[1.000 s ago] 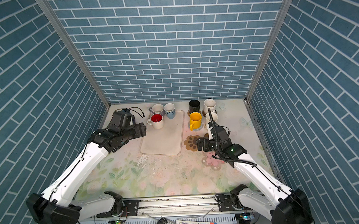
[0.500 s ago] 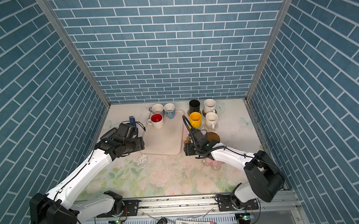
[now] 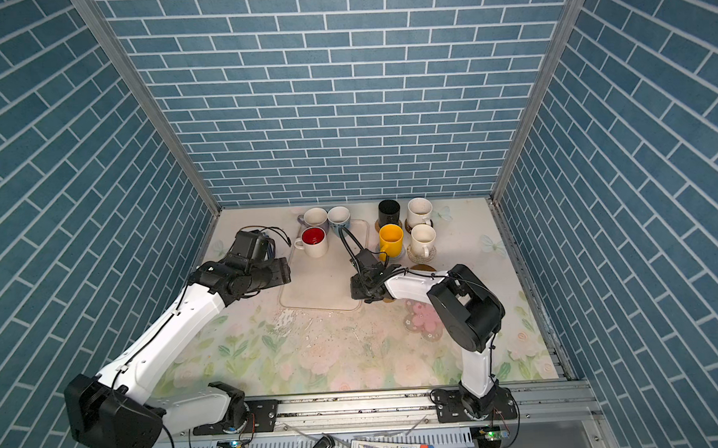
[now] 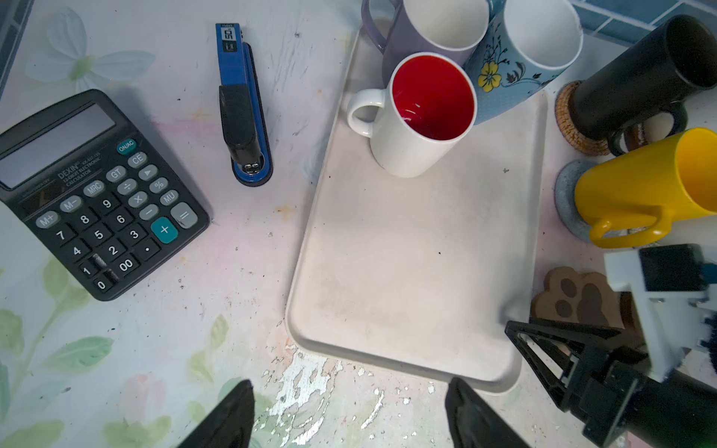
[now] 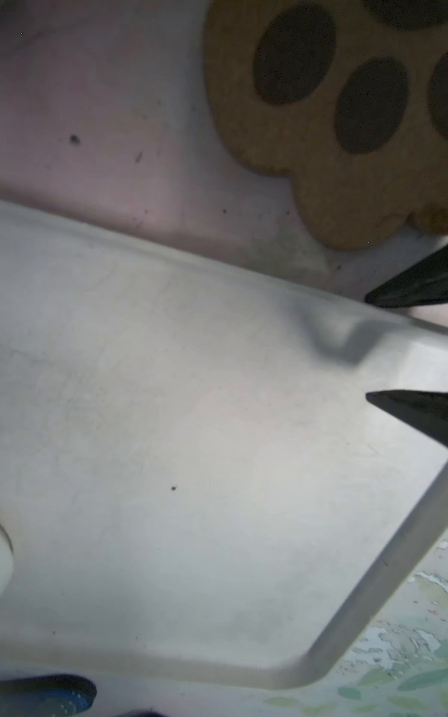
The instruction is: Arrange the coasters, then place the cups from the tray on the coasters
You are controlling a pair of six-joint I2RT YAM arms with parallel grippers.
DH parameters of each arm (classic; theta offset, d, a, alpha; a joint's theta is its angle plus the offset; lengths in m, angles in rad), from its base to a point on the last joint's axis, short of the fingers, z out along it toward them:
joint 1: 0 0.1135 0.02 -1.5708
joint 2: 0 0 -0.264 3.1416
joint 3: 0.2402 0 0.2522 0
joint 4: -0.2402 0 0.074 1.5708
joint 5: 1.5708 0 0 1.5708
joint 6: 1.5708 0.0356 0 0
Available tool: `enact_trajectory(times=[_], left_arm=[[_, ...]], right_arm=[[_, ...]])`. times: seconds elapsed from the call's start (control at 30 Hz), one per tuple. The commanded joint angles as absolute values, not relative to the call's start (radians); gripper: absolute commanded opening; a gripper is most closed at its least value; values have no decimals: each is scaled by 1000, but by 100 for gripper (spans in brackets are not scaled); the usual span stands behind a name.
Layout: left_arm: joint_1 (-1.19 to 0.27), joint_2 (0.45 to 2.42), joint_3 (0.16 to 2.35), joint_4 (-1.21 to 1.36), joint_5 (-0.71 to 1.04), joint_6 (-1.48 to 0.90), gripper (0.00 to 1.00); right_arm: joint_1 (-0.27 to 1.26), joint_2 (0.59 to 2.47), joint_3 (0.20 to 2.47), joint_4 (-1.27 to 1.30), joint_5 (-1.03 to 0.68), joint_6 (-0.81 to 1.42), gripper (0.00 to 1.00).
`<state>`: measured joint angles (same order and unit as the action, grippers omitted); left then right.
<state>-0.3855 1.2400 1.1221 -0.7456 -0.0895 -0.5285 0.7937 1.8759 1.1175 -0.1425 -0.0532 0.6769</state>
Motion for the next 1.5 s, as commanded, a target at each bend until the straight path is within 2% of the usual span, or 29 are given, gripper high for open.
enact_trajectory(times=[0.0,0.17,0.33,0.73,1.13,1.37,1.47], left_arm=[[-379,1233,1141,-749,-75,-515,79],[-380,1220,1124,-743,-69,-519,79],[-380,1194,1104,-753,-77,-516,79],[-380,1157,1051,-727,-104,-517,79],[-379,1264,1087,-682,-115,-521,79],[-347,1377,1143,-651,-101,-525,62],[-321,1416,1163,-633,-87,-534,61]], right_arm=[[802,1881,1147,-157,-48,714,29],[816,1887,1113,-142,-55,730,11],[829,1878,1076,-157,-41,724,0],[888,1818,1002,-187,-62,675,0],[941,1723,872,-204,-38,641,0],[942,1675,880,-232,-22,610,0],[941,1665,914,-254,-11,589,14]])
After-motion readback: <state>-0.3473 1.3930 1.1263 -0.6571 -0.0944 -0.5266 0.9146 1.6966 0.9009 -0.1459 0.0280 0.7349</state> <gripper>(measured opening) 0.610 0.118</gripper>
